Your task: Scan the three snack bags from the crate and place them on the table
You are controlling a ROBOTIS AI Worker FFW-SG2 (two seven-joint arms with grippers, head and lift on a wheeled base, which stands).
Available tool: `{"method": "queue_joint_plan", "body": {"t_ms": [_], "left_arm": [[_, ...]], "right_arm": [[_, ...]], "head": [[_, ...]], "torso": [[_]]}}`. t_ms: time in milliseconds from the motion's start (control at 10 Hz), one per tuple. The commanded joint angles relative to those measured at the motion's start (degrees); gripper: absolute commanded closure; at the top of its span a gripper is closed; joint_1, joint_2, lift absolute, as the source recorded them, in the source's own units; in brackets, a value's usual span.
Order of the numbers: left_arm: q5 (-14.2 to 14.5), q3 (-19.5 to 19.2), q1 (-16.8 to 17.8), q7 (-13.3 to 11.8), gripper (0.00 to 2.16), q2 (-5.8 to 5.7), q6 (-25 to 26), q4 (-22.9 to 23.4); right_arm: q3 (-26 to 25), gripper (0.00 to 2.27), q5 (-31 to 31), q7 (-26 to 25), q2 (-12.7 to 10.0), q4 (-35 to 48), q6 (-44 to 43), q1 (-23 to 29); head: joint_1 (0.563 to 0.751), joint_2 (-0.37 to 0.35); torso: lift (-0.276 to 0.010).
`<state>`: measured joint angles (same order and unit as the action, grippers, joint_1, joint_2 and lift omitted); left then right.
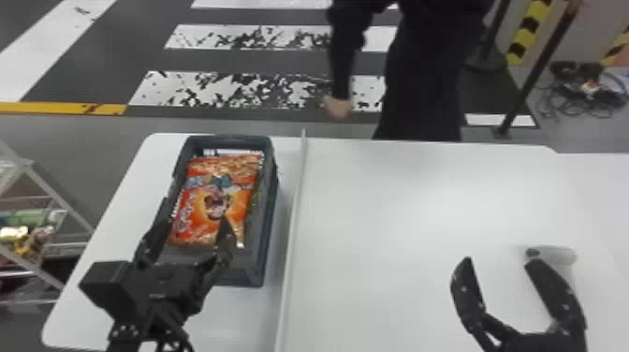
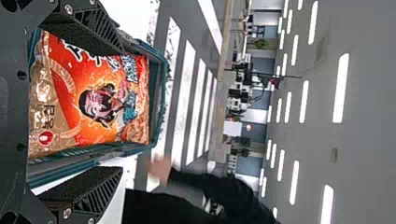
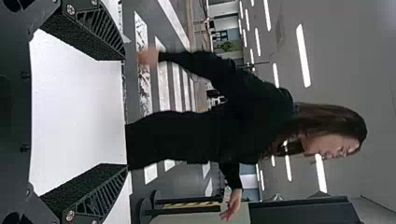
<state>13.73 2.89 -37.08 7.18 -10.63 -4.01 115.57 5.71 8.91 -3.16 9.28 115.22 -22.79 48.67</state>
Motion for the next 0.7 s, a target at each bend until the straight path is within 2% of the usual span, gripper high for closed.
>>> {"method": "queue_joint_plan", "body": {"t_ms": [0, 200, 300, 400, 600], "left_arm": [[1.57, -1.49, 2.8, 0.03, 0.12, 0.26, 6.26, 0.54], [3.32, -3.95, 7.9, 0.03, 0.14, 0.52, 18.39, 0.89], [4.29, -5.97, 9.04, -0.23, 0.14, 0.88, 20.5, 1.06], [4.56, -7.02, 11.59, -0.5, 0.14, 1.31, 25.42, 0.89], [4.56, -6.58, 17.3, -0.5, 0.14, 1.58, 34.21, -0.34]], "right_arm": [[0.09, 0.11, -0.3, 0.0, 0.21, 0.09, -0.1, 0.11], [0.09, 0.11, -0.38, 0.0, 0.83, 0.09, -0.1, 0.11], [1.49, 0.11, -0.38, 0.0, 2.5, 0.09, 0.25, -0.86], [2.29, 0.11, -0.38, 0.0, 3.64, 0.18, 0.78, -1.21], [2.29, 0.11, -0.3, -0.09, 4.17, 0.09, 0.95, -1.13]], "head": [[0.695, 0.059], [0.695, 0.074], [0.695, 0.085], [0.695, 0.11], [0.695, 0.144]], "torso": [[-0.037], [-0.037], [-0.037], [-0.037], [-0.037]]}}
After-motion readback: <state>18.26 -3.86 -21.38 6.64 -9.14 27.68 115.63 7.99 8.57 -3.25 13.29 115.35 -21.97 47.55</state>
